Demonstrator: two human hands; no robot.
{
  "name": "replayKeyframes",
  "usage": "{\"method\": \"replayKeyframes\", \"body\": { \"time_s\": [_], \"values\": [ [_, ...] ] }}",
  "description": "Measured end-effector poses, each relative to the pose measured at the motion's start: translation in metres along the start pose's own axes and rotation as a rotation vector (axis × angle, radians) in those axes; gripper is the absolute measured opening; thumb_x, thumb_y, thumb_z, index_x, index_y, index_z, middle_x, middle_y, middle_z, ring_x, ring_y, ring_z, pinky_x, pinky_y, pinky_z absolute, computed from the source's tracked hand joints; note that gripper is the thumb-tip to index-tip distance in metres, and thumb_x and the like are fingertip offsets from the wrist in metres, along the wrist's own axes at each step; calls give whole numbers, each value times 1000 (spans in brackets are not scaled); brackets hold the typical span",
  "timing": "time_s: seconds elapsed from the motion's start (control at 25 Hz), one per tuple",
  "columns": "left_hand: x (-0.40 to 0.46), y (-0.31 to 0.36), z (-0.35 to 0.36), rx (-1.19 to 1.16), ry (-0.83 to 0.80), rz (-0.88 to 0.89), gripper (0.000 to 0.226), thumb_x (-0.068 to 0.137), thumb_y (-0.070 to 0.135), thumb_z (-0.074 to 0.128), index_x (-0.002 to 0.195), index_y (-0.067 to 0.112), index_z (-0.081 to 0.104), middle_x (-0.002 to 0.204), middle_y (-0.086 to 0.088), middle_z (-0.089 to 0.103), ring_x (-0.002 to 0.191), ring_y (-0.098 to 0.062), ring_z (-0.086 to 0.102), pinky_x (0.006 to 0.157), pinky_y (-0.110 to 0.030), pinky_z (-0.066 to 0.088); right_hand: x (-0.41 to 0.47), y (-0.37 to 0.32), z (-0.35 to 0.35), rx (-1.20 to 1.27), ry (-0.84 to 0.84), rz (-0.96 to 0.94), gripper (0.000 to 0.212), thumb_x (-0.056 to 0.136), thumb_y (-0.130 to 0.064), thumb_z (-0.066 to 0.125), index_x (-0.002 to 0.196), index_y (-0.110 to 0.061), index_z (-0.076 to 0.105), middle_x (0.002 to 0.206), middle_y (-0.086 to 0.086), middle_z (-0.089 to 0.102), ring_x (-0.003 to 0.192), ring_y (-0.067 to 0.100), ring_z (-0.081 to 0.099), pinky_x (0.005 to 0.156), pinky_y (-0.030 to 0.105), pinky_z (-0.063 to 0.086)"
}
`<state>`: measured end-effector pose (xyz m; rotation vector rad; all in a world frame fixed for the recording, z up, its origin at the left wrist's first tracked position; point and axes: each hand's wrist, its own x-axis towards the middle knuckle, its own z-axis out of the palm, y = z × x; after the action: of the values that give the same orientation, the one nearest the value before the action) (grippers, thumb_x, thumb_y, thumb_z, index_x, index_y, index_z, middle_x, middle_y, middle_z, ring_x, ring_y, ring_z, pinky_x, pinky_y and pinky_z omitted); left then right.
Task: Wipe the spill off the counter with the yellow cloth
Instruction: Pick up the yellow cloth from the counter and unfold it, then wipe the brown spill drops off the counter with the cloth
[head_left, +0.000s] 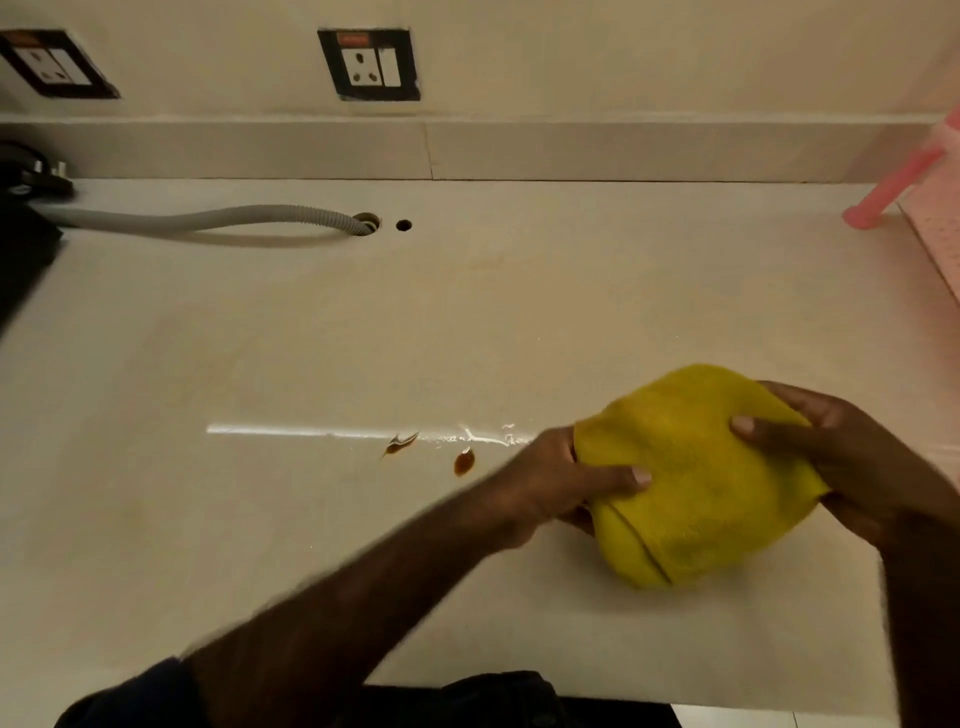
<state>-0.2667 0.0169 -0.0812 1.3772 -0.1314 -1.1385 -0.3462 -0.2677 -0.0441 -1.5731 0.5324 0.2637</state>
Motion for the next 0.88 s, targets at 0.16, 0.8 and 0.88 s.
{"method": "replayKeyframes", "body": {
  "time_s": [0.16,0.8,0.88],
  "values": [
    [-29,-54,15,-13,51,-233,42,92,34,78,125,11,63,113,-19,77,79,-25,79,68,-41,68,-3,33,15,-299,101,-16,41,81,-19,84,116,-37,75,111,-8,81,111,24,73,90,40,58],
    [-111,-102,-159,1141,1161,494,39,103,31,56,130,5,66,143,-16,63,139,-30,55,119,-51,40,-11,110,160,-1235,529,-192,86,100,-68,27,166,-13,29,176,14,22,164,39,17,131,61,16],
    [-109,-104,-182,1178,1154,394,53,104,34,49,144,0,55,158,-20,47,152,-33,38,127,-54,26,31,84,156,-1267,472,-220,88,99,-70,23,167,-14,26,177,13,20,164,37,15,131,60,14]
  ]
}}
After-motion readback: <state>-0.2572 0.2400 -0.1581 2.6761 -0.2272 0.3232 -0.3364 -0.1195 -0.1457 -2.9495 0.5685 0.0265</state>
